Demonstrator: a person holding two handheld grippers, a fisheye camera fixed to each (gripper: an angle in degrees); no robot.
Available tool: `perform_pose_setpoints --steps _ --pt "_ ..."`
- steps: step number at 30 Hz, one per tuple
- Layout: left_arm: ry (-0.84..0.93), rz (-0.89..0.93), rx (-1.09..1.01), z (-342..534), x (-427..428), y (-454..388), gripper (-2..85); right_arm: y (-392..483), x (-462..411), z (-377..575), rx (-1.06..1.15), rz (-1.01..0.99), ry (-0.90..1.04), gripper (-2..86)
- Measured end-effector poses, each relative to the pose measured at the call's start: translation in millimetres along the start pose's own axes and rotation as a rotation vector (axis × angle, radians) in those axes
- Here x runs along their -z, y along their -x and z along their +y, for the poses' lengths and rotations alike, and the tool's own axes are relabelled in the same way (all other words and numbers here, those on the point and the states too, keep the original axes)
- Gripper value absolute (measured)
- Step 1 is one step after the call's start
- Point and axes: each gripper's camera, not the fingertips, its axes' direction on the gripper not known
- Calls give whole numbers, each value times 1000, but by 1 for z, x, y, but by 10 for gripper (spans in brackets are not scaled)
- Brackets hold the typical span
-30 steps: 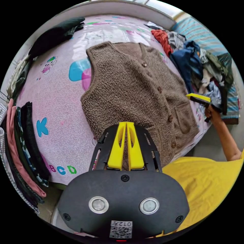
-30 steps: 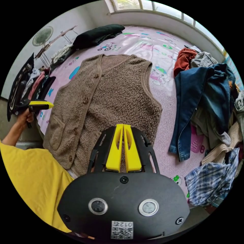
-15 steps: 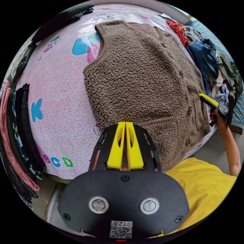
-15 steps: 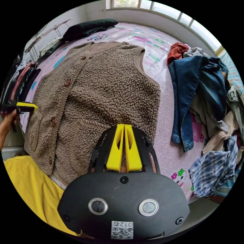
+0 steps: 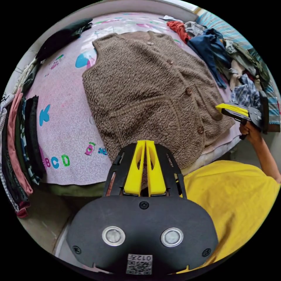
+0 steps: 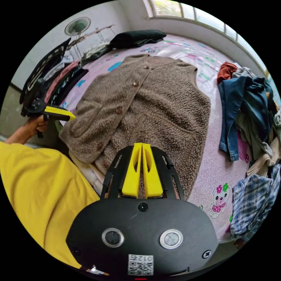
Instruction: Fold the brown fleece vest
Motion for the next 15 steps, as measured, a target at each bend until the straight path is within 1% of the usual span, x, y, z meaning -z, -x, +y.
perform_pose_setpoints --steps 2,4,7,9,10,11,12,14,15 --pt "0 10 88 14 -15 10 -2 -2 -21 11 1 80 49 -1" --pt "-27 70 136 23 -22 19 -2 -7 -27 23 15 74 20 -1" --pt "-25 112 166 30 -24 24 -2 -13 -32 26 17 76 51 -1" --pt "-25 107 190 36 -17 22 -2 -8 -27 25 10 126 71 -1" --pt "-61 74 184 42 -7 18 -2 -5 -22 25 17 136 55 -1" --pt "-97 32 169 51 3 13 -2 4 -10 27 50 106 -9 -1" --pt "-109 15 166 55 6 11 -2 15 1 28 99 20 -78 -1" --pt "-119 -21 177 69 7 12 -2 32 6 24 179 -87 -139 -1" --pt "-110 -27 186 72 4 14 -2 42 0 18 209 -102 -136 -1"
